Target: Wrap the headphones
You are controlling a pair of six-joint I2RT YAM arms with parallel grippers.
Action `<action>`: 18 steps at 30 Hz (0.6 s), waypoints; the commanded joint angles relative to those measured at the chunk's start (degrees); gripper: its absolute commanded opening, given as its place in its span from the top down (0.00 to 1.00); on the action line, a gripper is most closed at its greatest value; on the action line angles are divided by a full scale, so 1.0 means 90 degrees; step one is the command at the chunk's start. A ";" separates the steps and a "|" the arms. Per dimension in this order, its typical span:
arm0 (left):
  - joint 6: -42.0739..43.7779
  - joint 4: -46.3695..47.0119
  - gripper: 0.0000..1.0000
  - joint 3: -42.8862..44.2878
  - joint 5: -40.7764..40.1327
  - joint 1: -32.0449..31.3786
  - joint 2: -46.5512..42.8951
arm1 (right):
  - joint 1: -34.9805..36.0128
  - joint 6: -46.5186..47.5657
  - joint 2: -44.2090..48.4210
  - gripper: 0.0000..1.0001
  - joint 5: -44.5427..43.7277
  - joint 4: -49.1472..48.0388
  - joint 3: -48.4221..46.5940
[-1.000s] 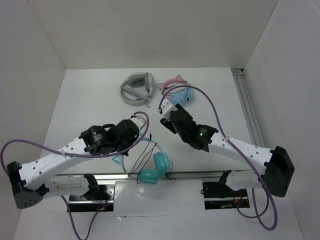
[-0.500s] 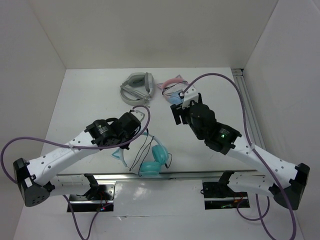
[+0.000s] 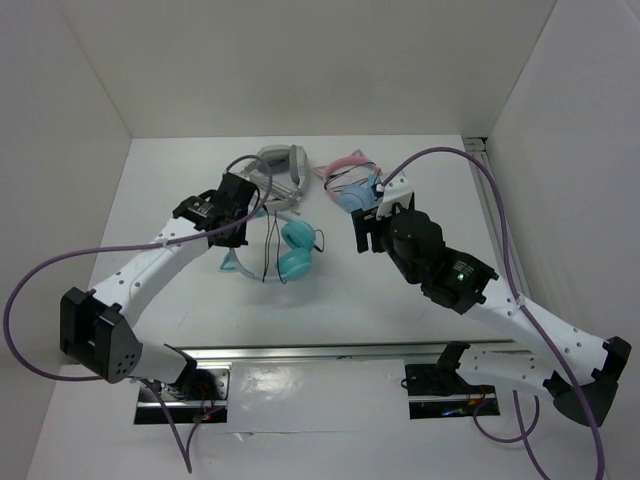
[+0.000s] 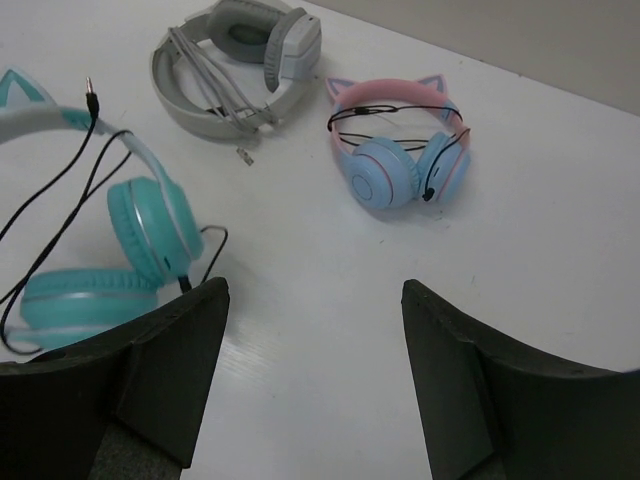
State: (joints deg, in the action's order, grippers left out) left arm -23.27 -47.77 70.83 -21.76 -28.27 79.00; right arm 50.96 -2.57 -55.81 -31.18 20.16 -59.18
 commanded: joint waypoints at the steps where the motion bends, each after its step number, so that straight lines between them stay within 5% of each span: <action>1: -0.0412 0.0707 1.00 0.0353 -0.0285 0.0512 0.0185 | 0.0021 -0.0203 0.0224 0.23 -0.0071 0.0084 0.0042; 10: -0.1203 0.1166 1.00 0.0412 -0.0764 0.1753 0.1066 | 0.0079 -0.0183 0.0225 0.23 0.0290 0.0006 0.0159; 18: -0.1350 0.1528 1.00 0.0158 -0.0483 0.1882 0.1846 | 0.0139 -0.0125 0.0166 0.23 0.0290 0.0006 0.0218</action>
State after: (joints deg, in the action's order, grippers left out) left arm -32.88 -38.52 71.83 -27.49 -11.14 94.04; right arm 51.79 -3.95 -54.85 -29.02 20.73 -57.54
